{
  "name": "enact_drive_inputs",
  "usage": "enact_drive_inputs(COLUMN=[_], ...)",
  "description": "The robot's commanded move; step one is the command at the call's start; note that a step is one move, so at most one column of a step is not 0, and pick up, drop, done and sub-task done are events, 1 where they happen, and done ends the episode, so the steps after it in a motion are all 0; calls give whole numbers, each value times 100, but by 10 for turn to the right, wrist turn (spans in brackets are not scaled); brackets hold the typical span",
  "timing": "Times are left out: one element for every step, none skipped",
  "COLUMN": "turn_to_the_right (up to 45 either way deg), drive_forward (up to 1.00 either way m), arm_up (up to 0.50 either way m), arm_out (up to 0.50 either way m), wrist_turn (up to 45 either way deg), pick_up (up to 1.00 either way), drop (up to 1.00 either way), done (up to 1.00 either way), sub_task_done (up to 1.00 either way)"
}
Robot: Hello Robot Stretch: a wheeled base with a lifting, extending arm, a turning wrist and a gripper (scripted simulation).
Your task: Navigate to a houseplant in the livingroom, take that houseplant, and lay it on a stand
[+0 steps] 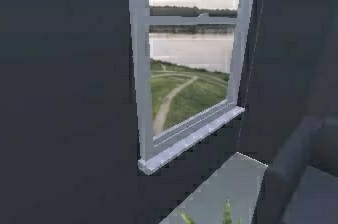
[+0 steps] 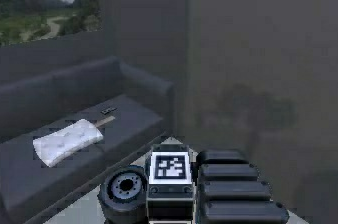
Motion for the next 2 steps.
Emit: enact_drive_inputs(turn_to_the_right=[-450, -420], drive_forward=[0, 0], arm_up=[0, 0], arm_out=[0, 0], wrist_turn=[0, 0], pick_up=[0, 0], drop=[0, 0], done=[0, 0], sub_task_done=[0, 0])
